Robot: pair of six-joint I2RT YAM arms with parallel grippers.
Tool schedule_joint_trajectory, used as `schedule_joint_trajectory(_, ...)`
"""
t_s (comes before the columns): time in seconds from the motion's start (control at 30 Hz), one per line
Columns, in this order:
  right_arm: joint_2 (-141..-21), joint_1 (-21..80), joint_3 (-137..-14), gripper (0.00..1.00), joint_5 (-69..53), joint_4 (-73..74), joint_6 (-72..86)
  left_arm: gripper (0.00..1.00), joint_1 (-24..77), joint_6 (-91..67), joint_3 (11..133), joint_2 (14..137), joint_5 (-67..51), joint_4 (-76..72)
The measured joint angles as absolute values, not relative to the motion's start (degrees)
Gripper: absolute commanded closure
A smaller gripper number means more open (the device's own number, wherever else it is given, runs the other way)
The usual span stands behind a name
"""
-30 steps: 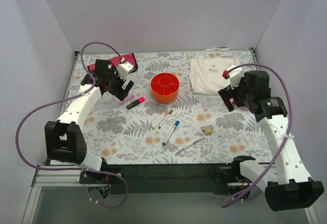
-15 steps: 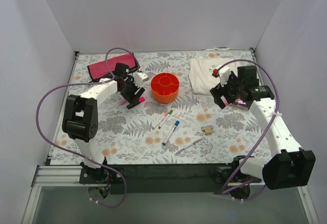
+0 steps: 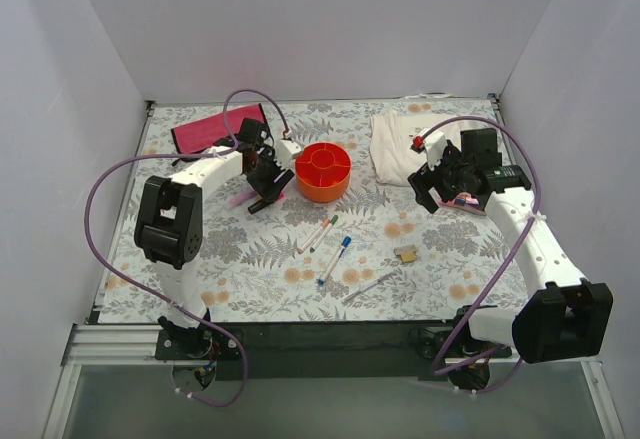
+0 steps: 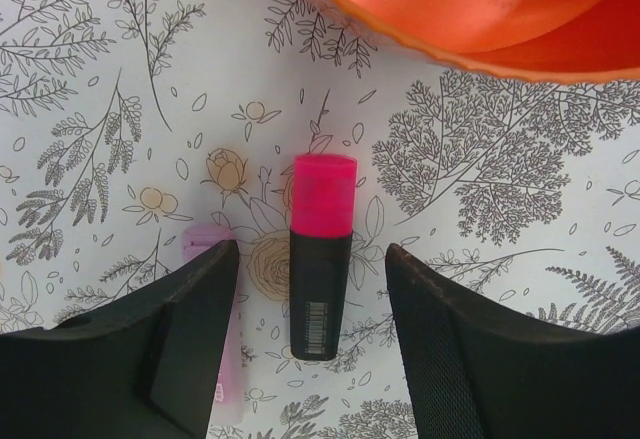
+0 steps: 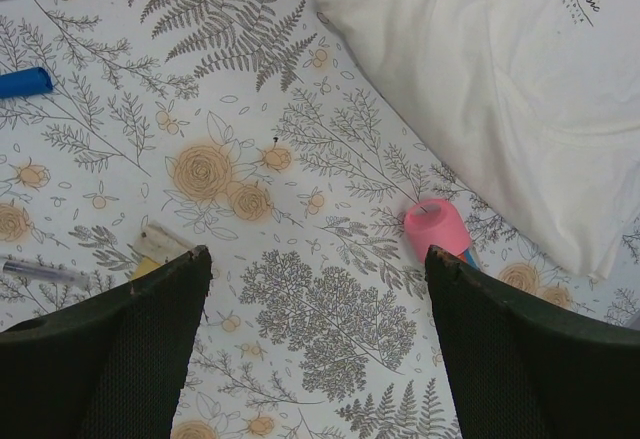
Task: Sort the stationery into containers
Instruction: Pick up the pen from the center of the board.
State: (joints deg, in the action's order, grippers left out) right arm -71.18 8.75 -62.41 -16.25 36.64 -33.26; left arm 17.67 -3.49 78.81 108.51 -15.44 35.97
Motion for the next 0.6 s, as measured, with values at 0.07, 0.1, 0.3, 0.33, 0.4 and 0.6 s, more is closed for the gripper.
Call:
schedule_joint_trajectory(0.07,-70.8,8.8,-62.0,0.09,-16.3,36.3,-33.2,0.42,17.7,-3.0,78.8,108.5,-15.4,36.8)
schedule_joint_trajectory(0.1,-70.8,8.8,-62.0,0.09,-16.3,36.3,-33.3,0.43,17.7,-2.7,78.8,108.5,-15.4,37.0)
schedule_joint_trajectory(0.3,-69.8,8.7,-61.6,0.08,-16.2,35.8,-33.2,0.44,17.7,-2.6,78.6,109.2,-15.5,37.4)
schedule_joint_trajectory(0.33,-69.7,8.7,-61.6,0.08,-16.2,35.8,-33.2,0.44,17.7,-2.6,78.5,109.6,-15.5,37.2)
schedule_joint_trajectory(0.4,-69.7,8.7,-61.6,0.08,-16.2,35.8,-33.0,0.45,17.7,-2.8,78.1,110.5,-15.5,36.5)
schedule_joint_trajectory(0.6,-69.7,8.6,-61.6,0.08,-16.0,35.8,-32.8,0.56,18.1,-3.0,75.9,111.5,-15.0,33.7)
